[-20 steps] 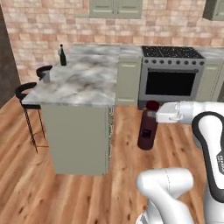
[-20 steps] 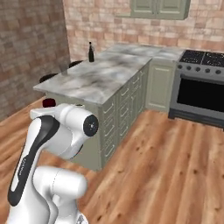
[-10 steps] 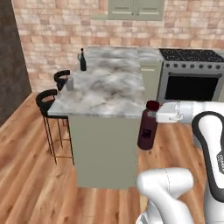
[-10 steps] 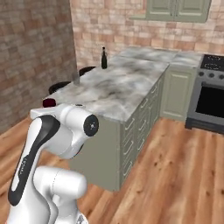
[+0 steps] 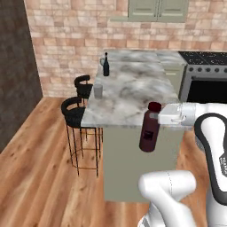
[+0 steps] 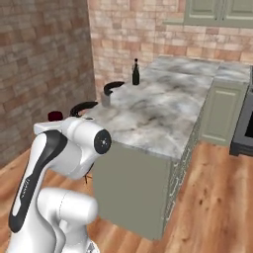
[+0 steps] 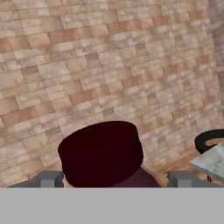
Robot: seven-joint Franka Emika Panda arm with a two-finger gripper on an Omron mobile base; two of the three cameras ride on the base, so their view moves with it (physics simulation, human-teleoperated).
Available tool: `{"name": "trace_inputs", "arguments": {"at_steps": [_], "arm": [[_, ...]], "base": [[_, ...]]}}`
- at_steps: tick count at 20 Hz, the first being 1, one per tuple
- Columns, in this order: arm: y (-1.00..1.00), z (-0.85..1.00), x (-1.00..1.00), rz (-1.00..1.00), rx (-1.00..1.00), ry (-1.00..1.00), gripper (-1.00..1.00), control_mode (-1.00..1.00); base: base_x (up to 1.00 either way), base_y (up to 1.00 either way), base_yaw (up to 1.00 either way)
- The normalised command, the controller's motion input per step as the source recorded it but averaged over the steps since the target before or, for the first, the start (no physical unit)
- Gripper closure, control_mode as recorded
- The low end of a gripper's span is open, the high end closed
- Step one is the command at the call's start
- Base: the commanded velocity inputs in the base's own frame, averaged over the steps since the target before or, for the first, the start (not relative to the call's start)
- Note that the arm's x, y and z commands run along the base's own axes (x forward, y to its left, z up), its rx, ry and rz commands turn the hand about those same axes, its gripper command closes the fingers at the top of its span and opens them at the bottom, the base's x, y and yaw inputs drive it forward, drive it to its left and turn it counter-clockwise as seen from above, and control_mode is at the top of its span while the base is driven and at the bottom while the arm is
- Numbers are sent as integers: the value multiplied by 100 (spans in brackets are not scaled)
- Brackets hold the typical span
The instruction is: There is a wine glass and glass cup on the dining counter. Place the wine bottle next to the wine glass and the juice bottle next to the glass cup.
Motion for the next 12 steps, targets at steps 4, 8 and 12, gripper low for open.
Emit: {"name": "trace_inputs", "arguments": {"at_steps": [4, 8, 12], "arm": [[0, 0, 0, 0, 0, 0, 100, 100], [0, 0, 0, 0, 0, 0, 100, 100], [0, 0, 0, 0, 0, 0, 100, 100]], "base": [[71, 54, -10], [65, 46, -12], [58, 42, -10]]}}
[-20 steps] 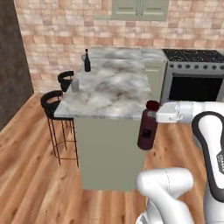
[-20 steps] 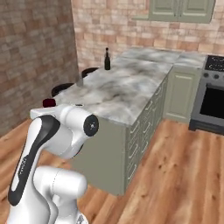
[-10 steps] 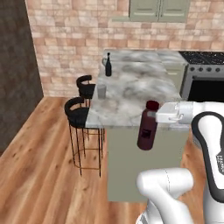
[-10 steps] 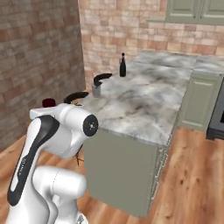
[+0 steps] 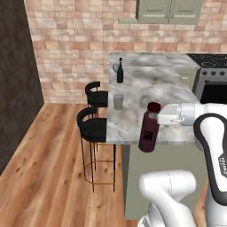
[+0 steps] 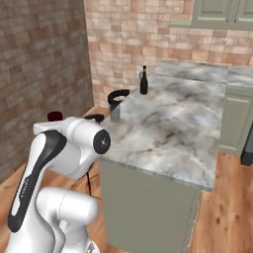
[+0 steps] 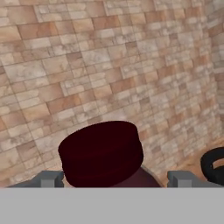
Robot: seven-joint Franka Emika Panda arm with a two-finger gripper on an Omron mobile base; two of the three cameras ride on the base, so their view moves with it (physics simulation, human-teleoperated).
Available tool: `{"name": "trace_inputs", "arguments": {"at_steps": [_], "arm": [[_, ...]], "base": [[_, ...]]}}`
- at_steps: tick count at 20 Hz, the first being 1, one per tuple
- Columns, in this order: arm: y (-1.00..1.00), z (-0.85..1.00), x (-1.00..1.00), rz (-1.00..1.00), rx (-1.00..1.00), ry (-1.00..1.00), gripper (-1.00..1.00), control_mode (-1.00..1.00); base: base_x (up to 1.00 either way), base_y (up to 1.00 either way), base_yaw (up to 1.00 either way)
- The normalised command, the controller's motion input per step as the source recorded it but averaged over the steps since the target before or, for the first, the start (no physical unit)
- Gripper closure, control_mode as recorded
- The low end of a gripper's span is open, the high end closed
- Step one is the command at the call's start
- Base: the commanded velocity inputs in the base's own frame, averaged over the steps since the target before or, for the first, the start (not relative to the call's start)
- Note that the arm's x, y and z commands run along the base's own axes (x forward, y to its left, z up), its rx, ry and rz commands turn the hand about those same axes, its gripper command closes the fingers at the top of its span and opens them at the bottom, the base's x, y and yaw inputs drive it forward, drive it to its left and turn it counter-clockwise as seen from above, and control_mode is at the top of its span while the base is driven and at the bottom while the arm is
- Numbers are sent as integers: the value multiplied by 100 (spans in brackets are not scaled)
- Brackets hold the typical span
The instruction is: There is a wine glass and glass cup on the dining counter. Place the wine bottle next to the wine glass and the juice bottle next to the glass cup.
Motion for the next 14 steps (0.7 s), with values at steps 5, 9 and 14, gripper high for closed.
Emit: {"name": "trace_inputs", "arguments": {"at_steps": [5, 9, 14], "arm": [[0, 0, 0, 0, 0, 0, 100, 100], [0, 0, 0, 0, 0, 0, 100, 100], [0, 0, 0, 0, 0, 0, 100, 100]], "base": [[50, 35, -5], [54, 29, -1], [60, 24, 0]]}}
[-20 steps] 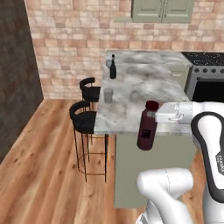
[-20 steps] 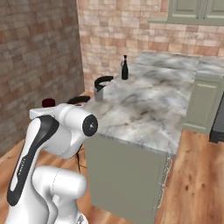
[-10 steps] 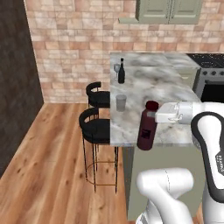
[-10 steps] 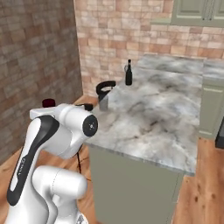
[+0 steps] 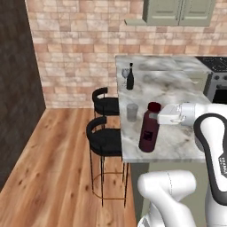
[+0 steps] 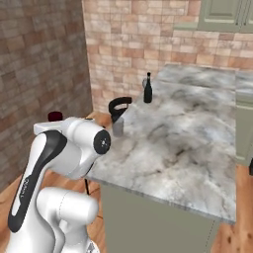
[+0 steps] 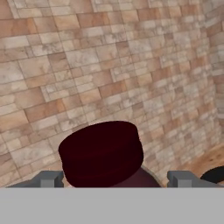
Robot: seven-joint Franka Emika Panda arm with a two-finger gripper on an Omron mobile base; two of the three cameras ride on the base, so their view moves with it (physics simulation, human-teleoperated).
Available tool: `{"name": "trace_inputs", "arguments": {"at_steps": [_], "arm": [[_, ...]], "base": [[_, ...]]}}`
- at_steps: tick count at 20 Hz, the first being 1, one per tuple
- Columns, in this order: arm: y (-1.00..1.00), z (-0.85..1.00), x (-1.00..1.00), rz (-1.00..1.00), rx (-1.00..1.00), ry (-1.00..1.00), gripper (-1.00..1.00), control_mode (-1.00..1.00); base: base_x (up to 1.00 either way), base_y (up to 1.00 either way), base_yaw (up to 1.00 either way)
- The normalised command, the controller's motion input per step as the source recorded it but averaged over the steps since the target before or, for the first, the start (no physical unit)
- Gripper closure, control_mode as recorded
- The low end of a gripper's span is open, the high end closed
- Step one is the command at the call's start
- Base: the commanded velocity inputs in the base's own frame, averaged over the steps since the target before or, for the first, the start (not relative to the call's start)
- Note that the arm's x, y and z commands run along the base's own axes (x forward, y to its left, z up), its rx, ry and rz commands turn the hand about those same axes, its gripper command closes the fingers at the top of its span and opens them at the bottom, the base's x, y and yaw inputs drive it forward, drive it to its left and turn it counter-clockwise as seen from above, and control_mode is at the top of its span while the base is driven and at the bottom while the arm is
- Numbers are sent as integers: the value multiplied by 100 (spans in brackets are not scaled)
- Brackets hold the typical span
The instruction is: There is a wine glass and glass cup on the dining counter. Place the wine bottle next to the wine glass and the juice bottle next to the glass cup.
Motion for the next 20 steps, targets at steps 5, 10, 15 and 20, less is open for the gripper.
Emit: {"name": "trace_inputs", "arguments": {"at_steps": [5, 10, 15, 20], "arm": [[0, 0, 0, 0, 0, 0, 100, 100], [0, 0, 0, 0, 0, 0, 100, 100], [0, 0, 0, 0, 0, 0, 100, 100], [0, 0, 0, 0, 0, 0, 100, 100]], "base": [[44, 18, -2], [20, 9, -9], [0, 0, 0], [0, 0, 0]]}}
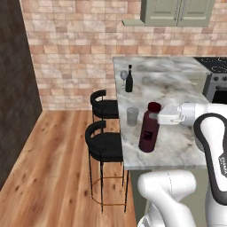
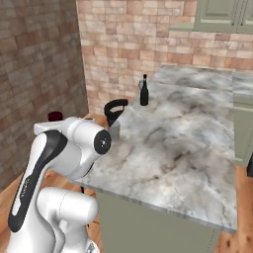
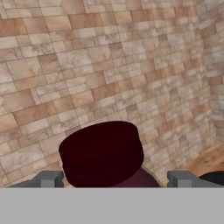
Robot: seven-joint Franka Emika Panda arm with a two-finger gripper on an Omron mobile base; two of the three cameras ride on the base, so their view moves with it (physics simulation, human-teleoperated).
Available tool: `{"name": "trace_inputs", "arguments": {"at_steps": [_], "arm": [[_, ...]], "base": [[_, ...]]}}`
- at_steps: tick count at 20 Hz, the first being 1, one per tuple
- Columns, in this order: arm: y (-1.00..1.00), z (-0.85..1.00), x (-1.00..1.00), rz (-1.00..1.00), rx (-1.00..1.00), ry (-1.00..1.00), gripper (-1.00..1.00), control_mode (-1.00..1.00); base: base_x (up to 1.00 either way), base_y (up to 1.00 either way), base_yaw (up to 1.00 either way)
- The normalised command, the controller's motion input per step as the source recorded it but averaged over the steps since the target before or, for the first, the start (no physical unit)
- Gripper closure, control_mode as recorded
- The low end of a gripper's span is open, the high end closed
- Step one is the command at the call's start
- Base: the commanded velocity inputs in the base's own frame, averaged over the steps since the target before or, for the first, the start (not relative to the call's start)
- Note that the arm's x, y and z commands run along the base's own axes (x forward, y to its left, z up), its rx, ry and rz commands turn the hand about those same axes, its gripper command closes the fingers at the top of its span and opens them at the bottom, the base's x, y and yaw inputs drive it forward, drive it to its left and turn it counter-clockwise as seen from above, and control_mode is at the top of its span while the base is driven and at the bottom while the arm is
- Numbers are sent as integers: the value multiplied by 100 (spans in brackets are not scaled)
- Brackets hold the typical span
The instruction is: There is a wine glass and glass cup on the dining counter. Place the wine bottle next to the wine glass and the juice bottle next to the glass cup.
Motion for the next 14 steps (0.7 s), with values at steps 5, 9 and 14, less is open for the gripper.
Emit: {"name": "trace_inputs", "arguments": {"at_steps": [5, 9, 14], "arm": [[-11, 0, 10, 1, 0, 1, 100, -100], [-29, 0, 34, 7, 0, 2, 100, -100], [-24, 0, 33, 16, 0, 0, 100, -100]], "base": [[2, -4, 0], [0, 0, 0], [0, 0, 0]]}}
